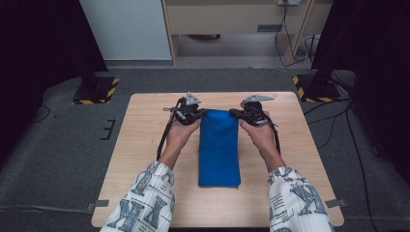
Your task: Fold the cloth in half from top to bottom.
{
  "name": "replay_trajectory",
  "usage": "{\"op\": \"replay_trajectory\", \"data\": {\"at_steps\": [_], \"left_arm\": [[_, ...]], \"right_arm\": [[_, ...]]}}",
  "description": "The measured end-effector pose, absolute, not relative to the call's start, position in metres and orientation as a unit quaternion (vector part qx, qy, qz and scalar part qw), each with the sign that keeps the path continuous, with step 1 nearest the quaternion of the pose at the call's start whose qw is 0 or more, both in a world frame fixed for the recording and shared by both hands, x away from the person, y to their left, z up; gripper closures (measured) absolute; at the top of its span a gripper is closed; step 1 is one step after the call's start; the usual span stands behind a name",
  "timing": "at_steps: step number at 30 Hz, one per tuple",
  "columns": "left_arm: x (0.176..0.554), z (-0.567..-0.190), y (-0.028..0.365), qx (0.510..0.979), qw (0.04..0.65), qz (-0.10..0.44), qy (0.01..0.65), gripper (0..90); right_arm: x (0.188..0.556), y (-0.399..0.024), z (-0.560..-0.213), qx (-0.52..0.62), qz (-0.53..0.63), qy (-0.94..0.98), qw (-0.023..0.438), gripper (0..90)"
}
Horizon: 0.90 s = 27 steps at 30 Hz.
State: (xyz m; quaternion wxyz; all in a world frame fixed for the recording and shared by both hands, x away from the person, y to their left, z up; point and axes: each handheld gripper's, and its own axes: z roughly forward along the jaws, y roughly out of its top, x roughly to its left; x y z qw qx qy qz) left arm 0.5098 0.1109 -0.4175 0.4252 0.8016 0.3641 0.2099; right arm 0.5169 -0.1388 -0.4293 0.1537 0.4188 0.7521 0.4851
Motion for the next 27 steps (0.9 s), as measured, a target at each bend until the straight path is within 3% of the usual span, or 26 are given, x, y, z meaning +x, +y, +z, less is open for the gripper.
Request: {"op": "replay_trajectory", "data": {"at_steps": [27], "left_arm": [[0.476,-0.417,0.111,0.807,0.418,0.216,0.357,86.8]], "right_arm": [[0.488,-0.146,-0.443,0.385,0.505,0.761,0.136,86.7]]}}
